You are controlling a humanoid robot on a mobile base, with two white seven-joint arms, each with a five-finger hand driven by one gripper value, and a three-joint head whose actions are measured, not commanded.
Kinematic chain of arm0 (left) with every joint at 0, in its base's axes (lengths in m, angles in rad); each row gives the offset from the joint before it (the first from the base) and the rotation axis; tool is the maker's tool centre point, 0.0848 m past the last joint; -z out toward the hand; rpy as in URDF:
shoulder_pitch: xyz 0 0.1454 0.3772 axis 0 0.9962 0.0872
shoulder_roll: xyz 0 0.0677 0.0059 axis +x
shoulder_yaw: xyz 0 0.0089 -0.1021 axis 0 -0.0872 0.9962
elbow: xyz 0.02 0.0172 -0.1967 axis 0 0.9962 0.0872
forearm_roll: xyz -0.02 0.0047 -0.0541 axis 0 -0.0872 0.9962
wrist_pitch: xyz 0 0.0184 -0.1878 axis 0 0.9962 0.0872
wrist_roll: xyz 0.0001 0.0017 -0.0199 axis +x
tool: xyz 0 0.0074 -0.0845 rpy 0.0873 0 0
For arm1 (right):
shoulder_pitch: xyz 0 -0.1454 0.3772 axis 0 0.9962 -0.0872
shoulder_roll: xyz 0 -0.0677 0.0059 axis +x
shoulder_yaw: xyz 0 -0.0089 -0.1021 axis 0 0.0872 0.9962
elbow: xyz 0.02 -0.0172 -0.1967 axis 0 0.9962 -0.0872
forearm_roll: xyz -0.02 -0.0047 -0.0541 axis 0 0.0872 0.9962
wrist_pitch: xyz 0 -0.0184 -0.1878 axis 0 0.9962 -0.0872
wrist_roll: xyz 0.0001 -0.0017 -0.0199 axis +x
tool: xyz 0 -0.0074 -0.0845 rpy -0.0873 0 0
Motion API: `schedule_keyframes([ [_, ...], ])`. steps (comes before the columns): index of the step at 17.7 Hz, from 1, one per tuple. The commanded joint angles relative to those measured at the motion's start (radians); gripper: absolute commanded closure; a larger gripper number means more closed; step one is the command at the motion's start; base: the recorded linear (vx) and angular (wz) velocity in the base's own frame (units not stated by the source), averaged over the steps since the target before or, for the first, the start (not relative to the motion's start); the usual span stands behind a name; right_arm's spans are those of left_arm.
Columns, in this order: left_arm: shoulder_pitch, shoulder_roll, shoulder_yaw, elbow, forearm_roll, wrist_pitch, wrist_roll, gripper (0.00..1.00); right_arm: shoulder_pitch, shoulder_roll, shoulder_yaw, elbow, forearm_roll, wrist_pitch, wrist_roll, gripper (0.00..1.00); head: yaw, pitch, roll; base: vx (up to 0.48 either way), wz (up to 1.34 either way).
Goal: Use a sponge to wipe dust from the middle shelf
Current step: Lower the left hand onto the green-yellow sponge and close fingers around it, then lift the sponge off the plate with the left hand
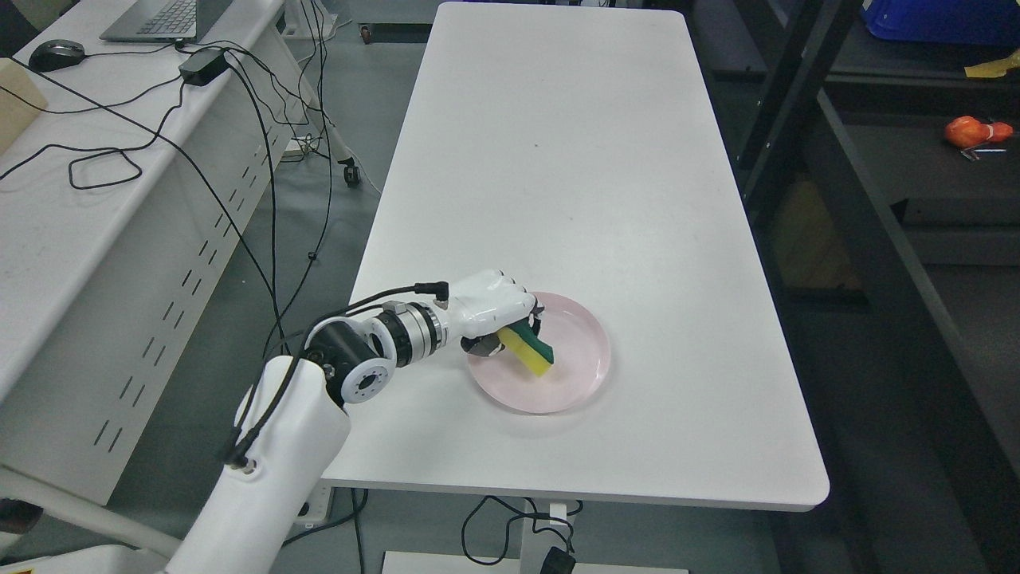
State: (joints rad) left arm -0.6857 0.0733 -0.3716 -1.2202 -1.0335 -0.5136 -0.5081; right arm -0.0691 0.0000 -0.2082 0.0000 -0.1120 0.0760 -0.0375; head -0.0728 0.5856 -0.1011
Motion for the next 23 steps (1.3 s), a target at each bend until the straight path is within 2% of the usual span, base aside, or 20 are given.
schedule_keyframes([
  [1,0.018,-0.021,0.207,-0.004,0.090,-0.068,0.006,1.00,0.000,-0.017,0.000,-0.017,0.000,0.001,0.001,0.00,0.0000,0.000,0.000,0.000,0.00],
  [3,0.015,-0.056,0.253,-0.019,0.125,-0.077,0.025,1.00,0.000,-0.017,0.000,-0.017,0.000,0.001,0.001,0.00,0.0000,0.000,0.000,0.000,0.00],
  [5,0.012,-0.056,0.318,-0.065,0.283,-0.069,0.017,1.00,0.000,-0.017,0.000,-0.017,0.000,0.001,0.001,0.00,0.0000,0.000,0.000,0.000,0.00],
  [7,0.012,-0.056,0.326,-0.079,0.459,-0.060,0.025,1.00,0.000,-0.017,0.001,-0.017,0.000,0.001,0.001,0.00,0.0000,0.000,0.000,0.000,0.00],
  [9,0.014,-0.056,0.335,-0.087,0.660,0.002,0.060,1.00,0.000,-0.017,0.000,-0.017,0.000,0.001,0.001,0.00,0.0000,0.000,0.000,0.005,0.00],
  [11,0.014,-0.056,0.349,-0.091,0.842,0.084,0.179,1.00,0.000,-0.017,0.001,-0.017,0.000,0.001,0.001,0.00,0.0000,0.000,0.000,0.005,0.00],
  [13,0.023,-0.056,0.341,-0.097,1.016,0.141,0.360,1.00,0.000,-0.017,0.000,-0.017,0.000,0.001,0.001,0.00,0.0000,0.000,0.000,-0.008,0.00],
  [14,0.038,-0.056,0.339,-0.116,1.050,0.168,0.408,1.00,0.000,-0.017,0.000,-0.017,0.000,0.001,0.001,0.00,0.0000,0.000,0.000,-0.039,0.00],
  [18,0.171,-0.056,0.344,-0.244,1.179,0.276,0.459,1.00,0.000,-0.017,0.000,-0.017,0.000,0.001,0.001,0.00,0.0000,0.000,0.000,-0.046,0.00],
  [23,0.267,-0.056,0.379,-0.301,1.221,0.279,0.459,1.00,0.000,-0.017,0.000,-0.017,0.000,0.001,0.001,0.00,0.0000,0.000,0.000,-0.060,-0.03],
])
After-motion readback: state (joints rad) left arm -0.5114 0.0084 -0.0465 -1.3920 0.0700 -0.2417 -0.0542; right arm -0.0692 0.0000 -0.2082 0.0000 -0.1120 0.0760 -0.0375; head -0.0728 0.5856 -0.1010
